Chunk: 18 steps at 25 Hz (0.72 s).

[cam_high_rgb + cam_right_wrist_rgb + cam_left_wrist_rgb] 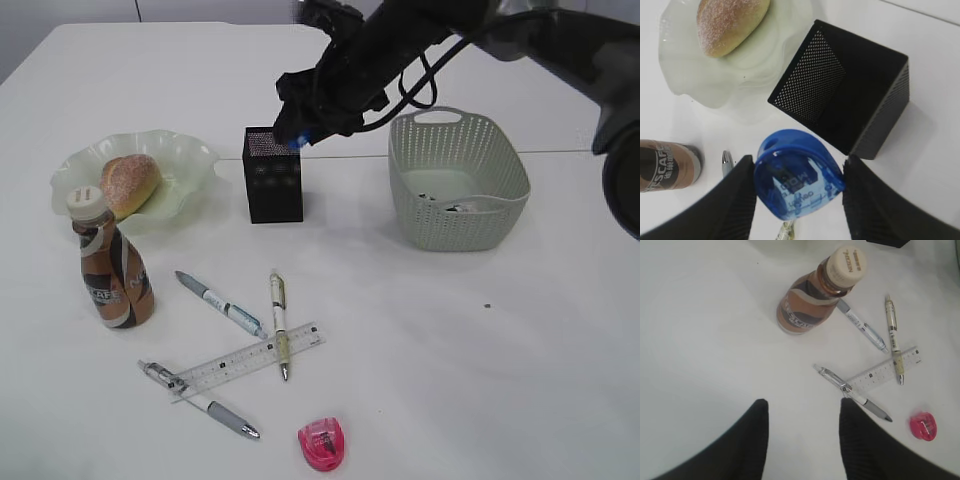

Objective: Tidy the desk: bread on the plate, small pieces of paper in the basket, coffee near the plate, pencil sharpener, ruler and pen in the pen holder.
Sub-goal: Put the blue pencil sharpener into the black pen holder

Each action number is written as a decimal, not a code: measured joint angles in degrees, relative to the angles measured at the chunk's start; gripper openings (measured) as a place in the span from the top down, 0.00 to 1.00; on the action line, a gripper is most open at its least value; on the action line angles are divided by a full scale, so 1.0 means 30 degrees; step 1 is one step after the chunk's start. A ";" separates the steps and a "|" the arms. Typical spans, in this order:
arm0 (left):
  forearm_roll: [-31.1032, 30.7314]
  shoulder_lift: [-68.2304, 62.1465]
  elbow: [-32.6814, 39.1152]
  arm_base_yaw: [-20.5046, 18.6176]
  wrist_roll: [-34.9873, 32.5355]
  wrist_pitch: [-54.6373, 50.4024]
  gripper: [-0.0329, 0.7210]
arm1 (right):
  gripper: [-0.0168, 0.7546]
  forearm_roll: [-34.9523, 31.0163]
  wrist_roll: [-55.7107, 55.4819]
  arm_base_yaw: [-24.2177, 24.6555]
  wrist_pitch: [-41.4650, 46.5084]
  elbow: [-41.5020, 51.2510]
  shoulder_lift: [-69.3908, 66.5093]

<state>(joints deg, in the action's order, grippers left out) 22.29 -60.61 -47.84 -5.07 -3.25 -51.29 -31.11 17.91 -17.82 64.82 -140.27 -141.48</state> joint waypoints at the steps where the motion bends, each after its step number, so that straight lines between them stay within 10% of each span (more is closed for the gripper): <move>1: 0.0050 0.0000 0.0000 0.0000 0.0000 -0.0035 0.50 | 0.49 -0.0282 0.0299 0.0036 -0.0038 0.0000 -0.0176; 18: 0.0184 0.0000 0.0000 0.0000 0.0000 -0.0397 0.51 | 0.49 -0.4913 0.6207 0.0832 -0.1716 -0.0012 -0.0735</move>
<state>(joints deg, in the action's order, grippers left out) 22.85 -60.61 -47.84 -5.07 -3.25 -52.48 -45.84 36.53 -15.32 59.67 -140.31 -143.69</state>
